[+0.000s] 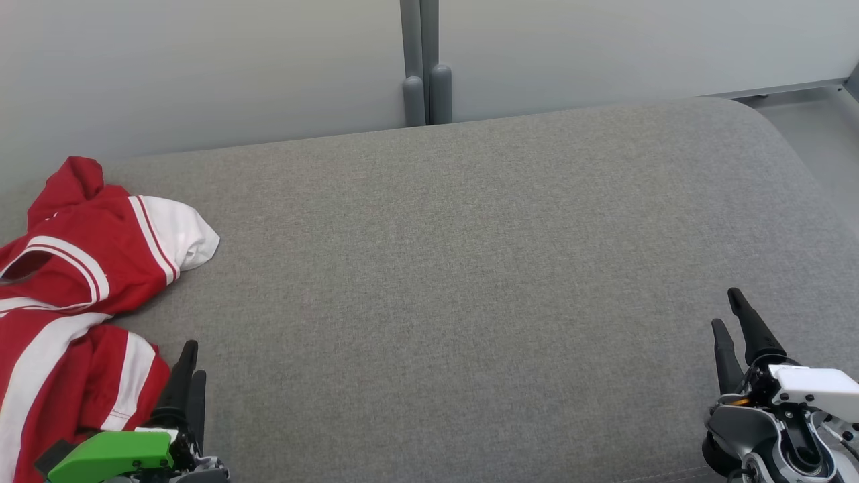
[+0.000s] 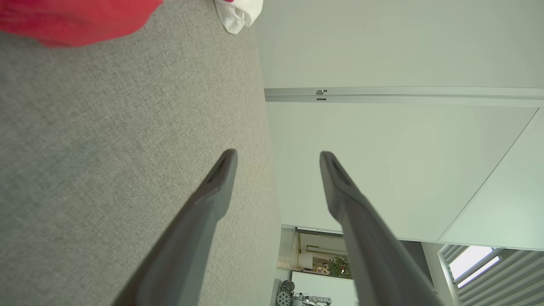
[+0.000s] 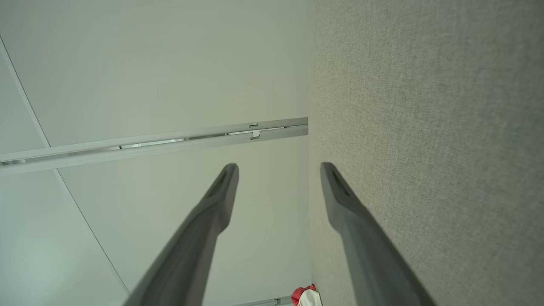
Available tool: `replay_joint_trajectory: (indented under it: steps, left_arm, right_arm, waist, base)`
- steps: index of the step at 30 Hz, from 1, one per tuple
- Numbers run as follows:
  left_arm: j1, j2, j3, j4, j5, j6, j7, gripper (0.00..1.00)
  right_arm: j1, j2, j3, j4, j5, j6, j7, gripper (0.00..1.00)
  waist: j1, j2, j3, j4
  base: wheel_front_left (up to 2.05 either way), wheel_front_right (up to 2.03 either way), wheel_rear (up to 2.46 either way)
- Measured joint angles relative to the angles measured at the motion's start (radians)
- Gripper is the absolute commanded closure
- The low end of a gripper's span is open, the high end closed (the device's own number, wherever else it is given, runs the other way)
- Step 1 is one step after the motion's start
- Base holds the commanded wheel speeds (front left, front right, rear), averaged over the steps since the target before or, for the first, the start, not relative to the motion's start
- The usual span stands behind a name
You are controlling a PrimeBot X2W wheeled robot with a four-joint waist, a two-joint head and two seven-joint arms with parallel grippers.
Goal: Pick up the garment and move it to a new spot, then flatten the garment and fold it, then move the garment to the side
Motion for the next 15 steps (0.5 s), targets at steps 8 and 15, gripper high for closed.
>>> replay_joint_trajectory:
  steps: [8, 15]
  left_arm:
    - [0.0, 0.0, -0.018, -0.013, 0.052, 0.0, -0.025, 0.0]
    - [-0.001, -0.001, -0.021, -0.029, 0.135, -0.002, -0.04, 0.0]
  right_arm:
    - [0.0, 0.001, 0.019, -0.001, -0.047, 0.001, -0.021, 0.0]
    - [-0.003, 0.001, 0.02, -0.015, -0.142, 0.002, -0.035, 0.0]
  waist:
    - [0.0, 0.0, 0.002, 0.0]
    - [0.0, 0.0, 0.004, 0.001]
  base:
    - [0.0, 0.0, 0.0]
    - [0.0, 0.0, 0.0]
